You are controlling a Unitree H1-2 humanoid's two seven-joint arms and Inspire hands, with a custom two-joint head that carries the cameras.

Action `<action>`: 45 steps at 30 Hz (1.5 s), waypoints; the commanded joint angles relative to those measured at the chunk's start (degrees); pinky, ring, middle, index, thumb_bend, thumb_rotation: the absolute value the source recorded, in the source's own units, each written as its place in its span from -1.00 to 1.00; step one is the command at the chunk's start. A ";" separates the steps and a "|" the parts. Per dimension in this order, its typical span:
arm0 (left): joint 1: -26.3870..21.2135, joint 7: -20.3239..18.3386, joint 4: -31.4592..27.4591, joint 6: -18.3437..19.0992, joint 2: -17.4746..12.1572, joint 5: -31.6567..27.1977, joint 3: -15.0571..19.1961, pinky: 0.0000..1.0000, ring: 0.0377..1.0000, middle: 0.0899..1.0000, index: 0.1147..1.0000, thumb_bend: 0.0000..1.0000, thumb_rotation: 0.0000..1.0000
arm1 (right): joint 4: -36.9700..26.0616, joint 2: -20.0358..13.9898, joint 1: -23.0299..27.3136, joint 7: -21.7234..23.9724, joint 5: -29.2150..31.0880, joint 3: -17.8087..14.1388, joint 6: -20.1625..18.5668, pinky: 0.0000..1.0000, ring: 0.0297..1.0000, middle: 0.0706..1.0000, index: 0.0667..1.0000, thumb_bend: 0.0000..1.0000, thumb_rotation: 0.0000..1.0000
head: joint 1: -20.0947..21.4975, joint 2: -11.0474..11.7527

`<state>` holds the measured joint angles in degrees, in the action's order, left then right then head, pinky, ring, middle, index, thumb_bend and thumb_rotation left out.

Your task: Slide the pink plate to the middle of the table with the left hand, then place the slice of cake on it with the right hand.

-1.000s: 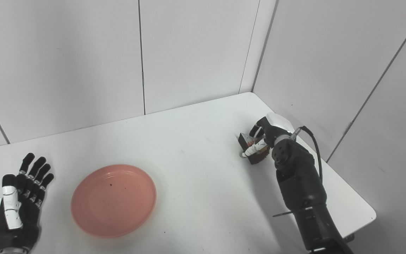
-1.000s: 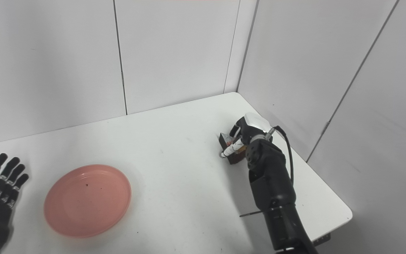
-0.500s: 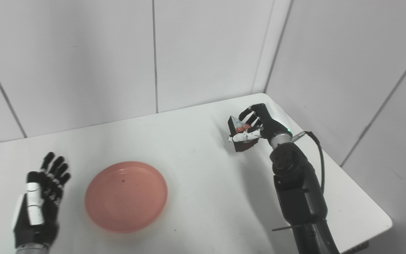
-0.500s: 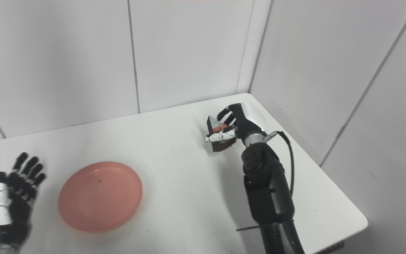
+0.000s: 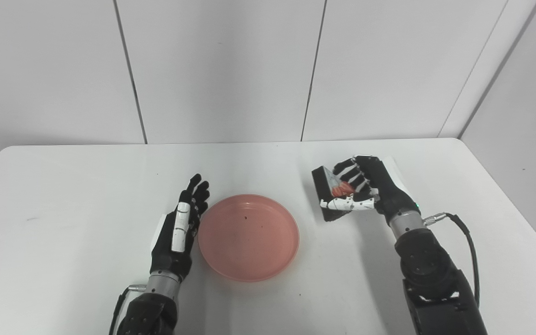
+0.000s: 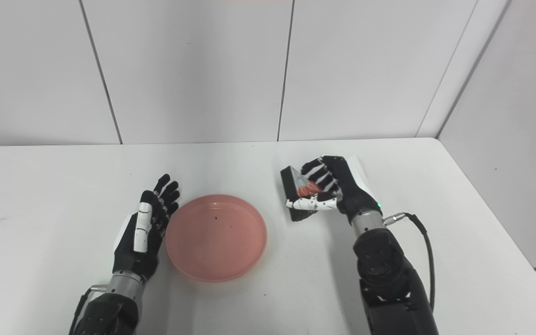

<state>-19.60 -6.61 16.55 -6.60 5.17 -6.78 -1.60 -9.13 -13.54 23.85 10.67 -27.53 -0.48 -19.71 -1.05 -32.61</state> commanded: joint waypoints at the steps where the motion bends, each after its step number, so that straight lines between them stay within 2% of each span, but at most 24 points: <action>1: 1.40 0.37 2.60 -2.55 0.84 0.56 -0.36 1.00 0.95 0.92 0.87 0.40 1.00 | -4.06 -0.34 1.27 0.09 1.16 1.65 2.88 -0.73 -0.33 -0.23 -0.04 0.01 -1.00 | -0.31 -0.03; 4: 1.20 0.15 2.85 -2.43 0.90 0.50 -0.62 1.00 0.97 0.93 0.88 0.40 1.00 | -7.76 0.90 1.25 1.68 2.28 4.51 1.11 -0.67 -0.35 -0.21 -0.02 0.01 -1.00 | -0.73 0.00; 9: 1.03 0.73 3.54 -3.00 1.31 0.89 -0.87 1.00 0.97 0.93 0.88 0.39 1.00 | -9.11 2.45 2.04 2.25 1.31 8.17 -0.24 -0.75 -0.32 -0.23 -0.05 0.01 -1.00 | -1.49 0.14; 13: 0.92 0.95 3.65 -3.48 1.34 1.15 -1.10 1.00 0.96 0.93 0.89 0.38 1.00 | -5.28 3.34 2.95 1.25 -0.39 11.29 2.55 -0.74 -0.20 -0.12 -0.12 0.03 -1.00 | -1.52 0.09; 16: 0.80 0.80 3.76 -3.25 1.39 0.82 -1.02 1.00 0.98 0.94 0.91 0.41 1.00 | -2.33 3.74 3.86 1.44 -0.68 13.60 3.99 -0.78 -0.19 -0.10 -0.12 0.03 -1.00 | -1.23 0.05; 24: 0.67 0.83 4.23 -3.65 1.81 0.57 -0.82 1.00 0.96 0.93 0.88 0.40 1.00 | 4.14 3.02 5.22 0.84 -5.47 20.29 8.14 -0.67 -0.36 -0.21 -0.02 0.01 -1.00 | -1.38 0.20; 26: 0.68 0.84 4.18 -3.57 1.80 0.72 -0.82 1.00 0.96 0.93 0.88 0.40 1.00 | 5.69 2.75 5.44 0.46 -6.73 21.39 9.33 -0.66 -0.35 -0.21 -0.02 0.01 -1.00 | -1.38 0.20; 27: 0.66 0.88 4.26 -3.76 1.77 0.95 -0.90 0.99 0.96 0.92 0.88 0.39 1.00 | 6.73 2.62 5.55 0.15 -7.30 21.85 10.09 -0.67 -0.27 -0.14 -0.08 0.02 -1.00 | -1.25 0.31; 29: 0.63 0.86 4.36 -3.99 1.78 1.02 -0.92 0.97 0.95 0.92 0.87 0.39 1.00 | 8.63 2.51 5.80 0.28 -7.86 22.50 10.74 -0.65 -0.32 -0.19 -0.04 0.01 -1.00 | -1.22 0.39; 33: 0.54 0.56 4.57 -4.27 1.86 0.66 -0.87 0.97 0.94 0.91 0.87 0.37 1.00 | 11.76 2.34 6.02 -0.22 -8.83 23.34 12.21 -0.44 -0.25 -0.10 -0.06 0.02 -1.00 | -1.19 0.46; 37: 0.55 1.01 4.65 -4.43 2.08 0.76 -0.70 0.94 0.92 0.90 0.85 0.35 1.00 | 13.14 1.94 5.67 -2.23 -10.12 23.78 14.81 -0.41 -0.27 -0.12 0.00 0.02 -1.00 | -1.13 0.52; 38: 0.58 1.11 4.61 -4.39 2.10 0.90 -0.72 0.94 0.92 0.89 0.85 0.36 1.00 | 13.11 1.64 5.50 -2.82 -10.82 23.94 15.44 -0.25 -0.07 0.07 -0.04 0.01 -0.85 | -1.13 0.52; 39: 0.62 1.09 4.51 -4.27 2.08 0.97 -0.77 0.95 0.92 0.89 0.85 0.36 1.00 | 12.21 1.23 5.08 -2.81 -11.00 23.81 15.70 -0.17 0.04 0.17 -0.05 0.01 -0.77 | -1.13 0.52; 40: 0.65 1.07 4.44 -4.19 2.07 1.00 -0.81 0.96 0.94 0.91 0.86 0.36 1.00 | 11.58 0.99 4.80 -2.74 -11.05 23.67 15.87 0.07 0.33 0.45 0.41 0.17 -0.18 | -1.13 0.52; 41: 0.65 0.97 4.47 -4.21 2.00 1.04 -0.87 0.97 0.95 0.91 0.87 0.37 1.00 | 10.84 0.89 4.36 -2.58 -9.89 23.10 16.50 0.26 0.56 0.65 0.66 0.25 0.09 | -0.98 0.72; 43: 0.68 0.80 4.39 -4.09 1.91 1.07 -1.00 0.97 0.95 0.92 0.88 0.38 1.00 | 9.91 0.71 3.68 -2.56 -8.09 22.26 17.63 0.36 0.67 0.74 0.76 0.28 0.19 | -1.01 0.77; 45: 0.72 0.82 4.20 -3.90 1.88 1.25 -1.14 0.99 0.96 0.92 0.89 0.37 1.00 | 9.02 0.56 3.05 -2.27 -6.80 21.56 17.84 0.58 0.85 0.90 0.88 0.31 0.34 | -1.05 0.91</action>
<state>-21.01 -5.48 18.93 -9.27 6.69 -5.71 -2.27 2.47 -12.70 25.89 9.03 -35.43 22.04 -5.19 -2.02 -31.82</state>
